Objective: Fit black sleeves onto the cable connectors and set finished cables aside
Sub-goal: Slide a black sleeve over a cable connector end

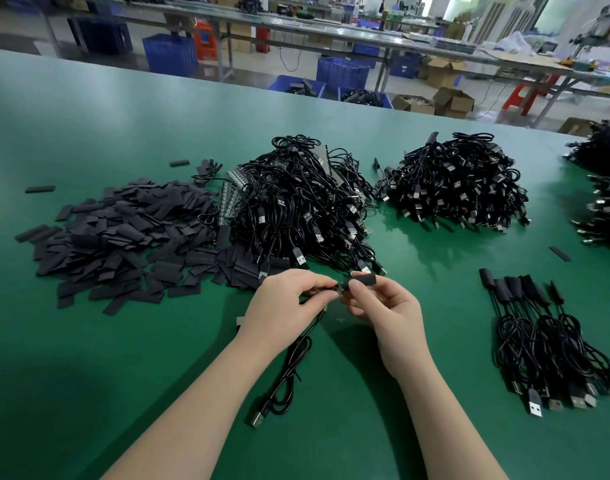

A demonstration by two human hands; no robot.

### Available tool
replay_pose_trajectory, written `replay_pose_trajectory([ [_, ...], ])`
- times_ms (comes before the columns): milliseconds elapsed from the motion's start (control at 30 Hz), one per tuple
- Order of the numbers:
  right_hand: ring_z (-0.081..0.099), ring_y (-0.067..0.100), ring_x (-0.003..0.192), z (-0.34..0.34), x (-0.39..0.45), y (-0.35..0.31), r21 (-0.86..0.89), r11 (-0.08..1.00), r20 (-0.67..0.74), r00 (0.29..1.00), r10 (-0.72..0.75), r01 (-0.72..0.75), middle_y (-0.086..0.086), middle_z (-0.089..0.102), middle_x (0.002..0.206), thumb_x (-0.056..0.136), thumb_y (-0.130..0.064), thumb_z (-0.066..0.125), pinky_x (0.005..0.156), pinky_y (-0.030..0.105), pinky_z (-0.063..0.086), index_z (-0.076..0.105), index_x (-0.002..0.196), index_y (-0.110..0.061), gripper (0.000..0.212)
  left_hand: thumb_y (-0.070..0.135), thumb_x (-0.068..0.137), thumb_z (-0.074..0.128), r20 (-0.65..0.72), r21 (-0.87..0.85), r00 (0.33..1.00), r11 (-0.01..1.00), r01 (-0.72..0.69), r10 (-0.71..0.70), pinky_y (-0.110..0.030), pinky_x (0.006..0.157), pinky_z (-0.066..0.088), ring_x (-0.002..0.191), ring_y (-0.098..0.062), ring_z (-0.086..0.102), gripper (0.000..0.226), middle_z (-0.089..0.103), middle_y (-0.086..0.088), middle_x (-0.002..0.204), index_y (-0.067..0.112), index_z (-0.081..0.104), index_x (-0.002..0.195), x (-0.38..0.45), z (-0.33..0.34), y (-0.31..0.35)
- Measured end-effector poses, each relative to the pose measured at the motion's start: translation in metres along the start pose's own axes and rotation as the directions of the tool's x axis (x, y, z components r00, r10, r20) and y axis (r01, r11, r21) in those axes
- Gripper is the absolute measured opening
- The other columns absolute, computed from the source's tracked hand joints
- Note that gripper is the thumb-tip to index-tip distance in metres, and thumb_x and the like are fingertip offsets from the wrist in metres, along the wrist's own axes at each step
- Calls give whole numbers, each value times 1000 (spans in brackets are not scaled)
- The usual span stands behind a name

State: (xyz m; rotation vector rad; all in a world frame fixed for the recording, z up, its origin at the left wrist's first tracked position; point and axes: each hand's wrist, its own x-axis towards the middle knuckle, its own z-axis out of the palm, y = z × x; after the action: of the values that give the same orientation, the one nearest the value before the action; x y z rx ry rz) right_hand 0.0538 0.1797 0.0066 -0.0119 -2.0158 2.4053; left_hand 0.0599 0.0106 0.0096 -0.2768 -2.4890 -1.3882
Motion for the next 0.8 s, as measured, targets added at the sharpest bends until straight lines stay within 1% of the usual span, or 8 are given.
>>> replay_pose_trajectory([
  [100,69,11,69,1,-1,0,-27,1000,17,1000,-14,15,5,75,74,85,-9,75,67,18,54,78,85,-21,12,25,87,72,2,-2,1000,1000,-19,20,-7,81,44,94,5,62,16,72,15,95,28,76,102,-1,1,1],
  [233,69,11,70,1,-1,1,-32,999,12,999,-33,33,4,75,76,83,-10,76,67,18,54,78,85,-22,11,25,87,72,-19,6,999,999,-50,50,-11,81,47,94,4,62,17,73,16,95,29,77,103,-1,3,3],
  [400,69,12,70,0,0,2,24,999,-31,999,-28,29,4,73,76,80,-13,78,64,18,53,78,82,-19,6,32,83,75,-17,-13,1000,1000,-13,13,-14,82,49,91,6,62,26,70,20,97,34,74,109,-4,5,2],
  [533,70,14,73,2,-1,3,29,999,-32,999,-26,27,9,75,80,79,-15,79,65,18,54,77,85,-15,6,25,83,73,-60,-7,998,1000,-6,6,-17,81,50,89,3,64,18,71,18,93,31,76,100,-3,6,2],
  [600,70,13,72,3,-2,2,15,1000,-14,1000,-26,26,9,75,80,76,-20,80,66,18,54,78,84,-17,8,24,83,73,-75,5,996,999,-41,42,-16,79,49,88,3,64,16,71,17,90,29,76,98,-4,5,2],
  [700,69,12,71,3,-1,3,-17,999,-10,999,-38,38,7,74,77,81,-13,78,66,18,54,79,81,-21,8,25,83,70,-88,50,988,991,-121,125,-15,77,50,88,3,64,16,73,15,88,25,77,97,-5,5,4],
  [767,68,12,70,4,-2,2,-1,1000,-32,999,-31,31,5,74,75,78,-19,79,66,18,53,78,78,-21,2,25,82,70,-113,62,980,985,-161,167,-15,76,50,87,2,64,16,73,15,87,25,78,96,-5,4,5],
  [800,68,12,70,4,-2,2,5,999,-44,998,-35,35,4,73,74,74,-25,80,66,19,53,78,77,-21,6,23,81,71,-121,62,976,983,-175,181,-15,75,50,86,2,64,16,73,15,87,24,78,95,-5,4,5],
])
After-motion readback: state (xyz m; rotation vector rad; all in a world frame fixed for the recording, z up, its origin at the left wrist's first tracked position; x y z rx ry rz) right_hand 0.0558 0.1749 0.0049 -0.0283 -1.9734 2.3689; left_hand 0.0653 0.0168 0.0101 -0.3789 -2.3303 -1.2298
